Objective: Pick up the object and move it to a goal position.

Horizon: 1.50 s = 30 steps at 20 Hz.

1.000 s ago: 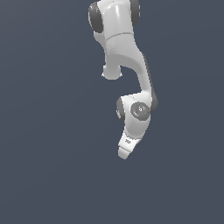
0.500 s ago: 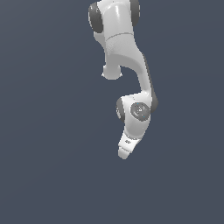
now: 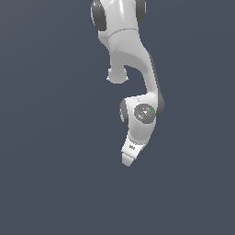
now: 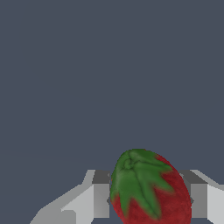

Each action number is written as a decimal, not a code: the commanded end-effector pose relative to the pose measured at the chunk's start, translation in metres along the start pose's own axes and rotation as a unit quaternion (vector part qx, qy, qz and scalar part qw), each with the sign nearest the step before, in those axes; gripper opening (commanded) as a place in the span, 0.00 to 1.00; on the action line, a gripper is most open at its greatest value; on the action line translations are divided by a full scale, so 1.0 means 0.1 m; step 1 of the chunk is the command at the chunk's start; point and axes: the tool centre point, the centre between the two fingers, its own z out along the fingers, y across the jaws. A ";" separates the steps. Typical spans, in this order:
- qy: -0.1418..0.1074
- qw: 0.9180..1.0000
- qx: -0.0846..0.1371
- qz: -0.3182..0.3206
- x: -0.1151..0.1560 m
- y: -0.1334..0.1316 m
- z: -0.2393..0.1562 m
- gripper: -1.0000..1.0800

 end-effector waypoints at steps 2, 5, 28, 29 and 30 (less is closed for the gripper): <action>0.000 1.000 -0.001 0.000 -0.10 0.09 -0.22 0.00; 0.000 1.000 -0.001 0.000 -0.22 0.19 -0.47 0.00; 0.001 1.000 -0.001 0.000 -1.24 1.10 -2.76 0.00; 0.001 1.000 -0.001 0.000 -1.27 1.14 -2.84 0.00; 0.001 1.000 -0.001 0.000 -1.30 1.17 -2.91 0.00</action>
